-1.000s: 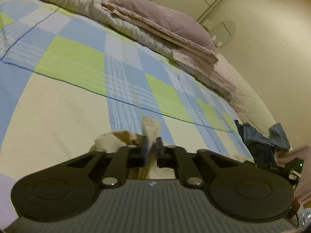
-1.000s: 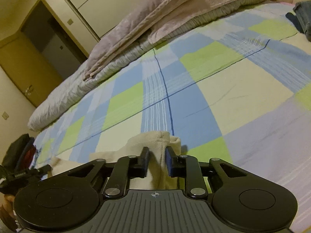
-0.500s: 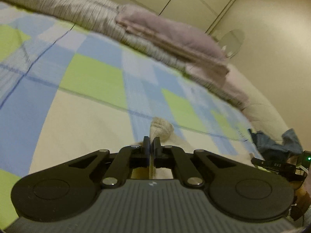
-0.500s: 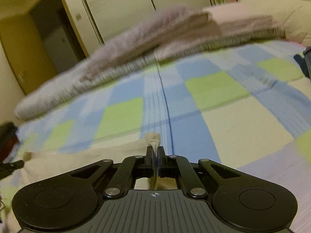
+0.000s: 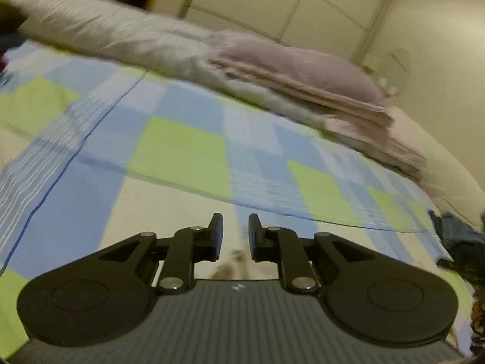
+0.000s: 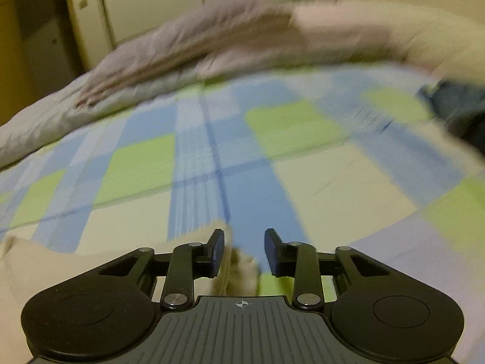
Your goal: Fold clothes
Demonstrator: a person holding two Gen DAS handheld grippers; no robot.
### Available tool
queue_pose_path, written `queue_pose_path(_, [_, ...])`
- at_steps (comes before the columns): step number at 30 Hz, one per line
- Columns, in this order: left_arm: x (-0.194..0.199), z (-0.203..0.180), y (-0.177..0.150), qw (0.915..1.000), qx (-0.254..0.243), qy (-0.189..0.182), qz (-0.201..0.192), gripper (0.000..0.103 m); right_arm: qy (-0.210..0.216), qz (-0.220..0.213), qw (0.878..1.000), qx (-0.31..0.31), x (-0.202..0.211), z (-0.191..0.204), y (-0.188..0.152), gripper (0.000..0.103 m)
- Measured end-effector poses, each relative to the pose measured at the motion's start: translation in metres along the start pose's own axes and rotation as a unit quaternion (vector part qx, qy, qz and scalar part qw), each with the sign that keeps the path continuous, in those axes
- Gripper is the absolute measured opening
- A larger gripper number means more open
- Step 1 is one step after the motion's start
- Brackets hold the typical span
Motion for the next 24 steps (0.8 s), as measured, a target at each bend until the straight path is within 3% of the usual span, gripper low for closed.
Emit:
queue_pose_path(1, [0.001,-0.007,0.002,0.9999,-0.011,-0.005,-0.001,0.012,0.010,-0.015,1.000,0.014,0.006,0.007,0.000,0.033])
queue_pose_path(3, [-0.014,-0.030,-0.004,0.9976,-0.052,-0.031,0.034,0.013,0.045,-0.006,0.997,0.060,0.007,0.028,-0.007,0.033])
queue_pose_path(4, [-0.018,-0.026,-0.009,0.9974,-0.054,-0.025,0.040,0.013,0.060,0.002,0.994,0.087,0.005,0.039,-0.013,0.033])
queue_pose_path(7, [-0.030,-0.013,-0.025,0.9966,-0.058,-0.006,0.058,0.017,0.038,0.019,0.989,0.144,-0.011,0.048,-0.035,0.033])
queue_pose_path(11, [-0.035,0.005,-0.041,0.9965,-0.046,0.010,0.070,0.003,0.025,0.015,0.996,0.084,-0.015,0.017,-0.042,0.033])
queue_pose_path(13, [-0.018,-0.002,-0.039,0.9956,-0.068,0.023,0.060,0.004,0.004,0.028,0.997,0.065,-0.005,0.008,-0.037,0.033])
queue_pose_path(15, [0.001,-0.017,-0.037,0.9926,-0.102,0.049,0.043,0.007,0.002,0.012,0.999,0.052,0.015,0.006,-0.034,0.033])
queue_pose_path(16, [0.009,-0.027,-0.036,0.9926,-0.109,0.043,0.033,0.007,0.002,0.004,0.999,0.046,0.026,0.005,-0.033,0.033])
queue_pose_path(19, [0.031,-0.065,-0.048,0.9925,-0.120,-0.006,0.020,0.007,0.057,-0.024,0.996,0.066,0.060,0.035,-0.040,0.033])
queue_pose_path(21, [0.029,-0.093,-0.067,0.9883,-0.145,-0.032,0.038,0.008,0.093,-0.037,0.991,0.086,0.078,0.060,-0.050,0.033])
queue_pose_path(24, [0.009,-0.106,-0.098,0.9785,-0.191,-0.011,0.078,0.011,0.093,-0.031,0.986,0.137,0.080,0.096,-0.081,0.033])
Point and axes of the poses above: each gripper's, at about its wrist camera, not at the fingertips, and x roughly against the way its jaws point, z to its left, y to its top, the point moved 3 cm from there along -x, roughly the way its jaws point, and after that the axes turned 12 degrees about -y, right-handed, at the moved point
